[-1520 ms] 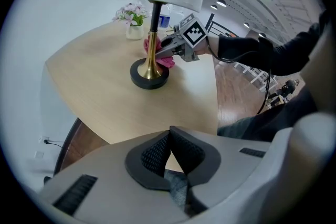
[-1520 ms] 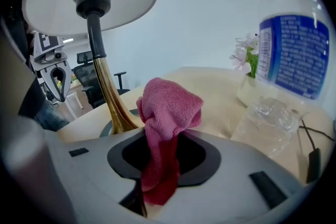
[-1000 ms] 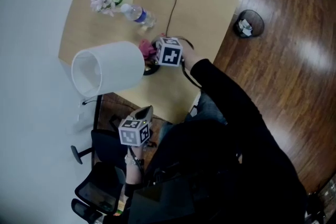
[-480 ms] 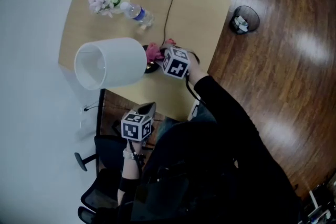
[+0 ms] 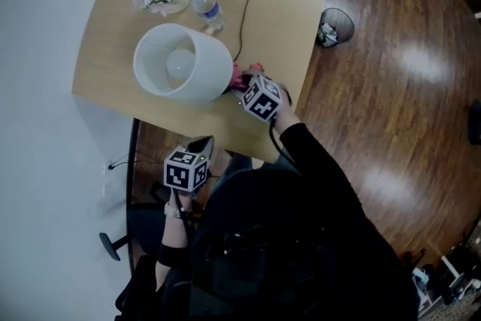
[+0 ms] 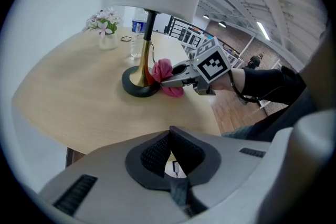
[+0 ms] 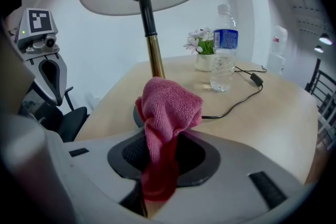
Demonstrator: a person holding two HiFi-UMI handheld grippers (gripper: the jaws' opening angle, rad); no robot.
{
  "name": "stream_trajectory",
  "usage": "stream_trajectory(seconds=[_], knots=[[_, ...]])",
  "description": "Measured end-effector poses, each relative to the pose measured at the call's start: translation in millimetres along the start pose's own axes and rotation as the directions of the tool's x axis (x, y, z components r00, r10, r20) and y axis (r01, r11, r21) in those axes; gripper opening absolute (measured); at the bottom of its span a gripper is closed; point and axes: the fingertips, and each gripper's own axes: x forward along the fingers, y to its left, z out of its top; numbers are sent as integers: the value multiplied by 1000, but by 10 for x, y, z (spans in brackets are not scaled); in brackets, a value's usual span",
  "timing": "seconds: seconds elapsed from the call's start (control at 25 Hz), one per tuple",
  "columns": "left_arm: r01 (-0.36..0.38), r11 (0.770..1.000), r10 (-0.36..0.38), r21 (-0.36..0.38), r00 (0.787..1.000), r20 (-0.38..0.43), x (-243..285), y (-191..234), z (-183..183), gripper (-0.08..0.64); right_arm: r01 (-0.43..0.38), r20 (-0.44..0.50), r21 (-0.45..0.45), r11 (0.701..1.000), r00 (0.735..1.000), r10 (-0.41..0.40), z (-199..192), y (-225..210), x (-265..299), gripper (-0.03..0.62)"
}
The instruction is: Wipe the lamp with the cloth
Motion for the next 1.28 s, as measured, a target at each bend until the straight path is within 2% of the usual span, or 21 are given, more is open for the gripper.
stream_trajectory(seconds=[0.24,0.4,0.56,0.76,0.92,1.12,1.28], knots=[[52,996,-55,68,998,38,-172,221,-155,2,131,-46,69,989,991,-128,-44,134,8,118],[79,988,-87,133,995,57,-300,337,-222,2,225,-84,116,967,973,-216,-78,204,71,118],[100,979,-113,177,991,66,-427,476,-313,2,278,-106,144,950,959,-264,-51,290,162,118],[103,984,-115,146,991,72,-534,553,-283,2,255,-127,141,956,963,-238,-4,468,226,118],[74,984,-82,163,996,46,-540,488,-174,2,230,-118,176,957,970,-211,10,484,148,118],[15,982,-15,188,1000,0,-553,668,-86,2,246,-96,257,935,969,-228,60,445,80,118],[39,977,-31,209,999,-39,-425,920,-27,2,261,-88,299,918,965,-245,69,407,147,118]])
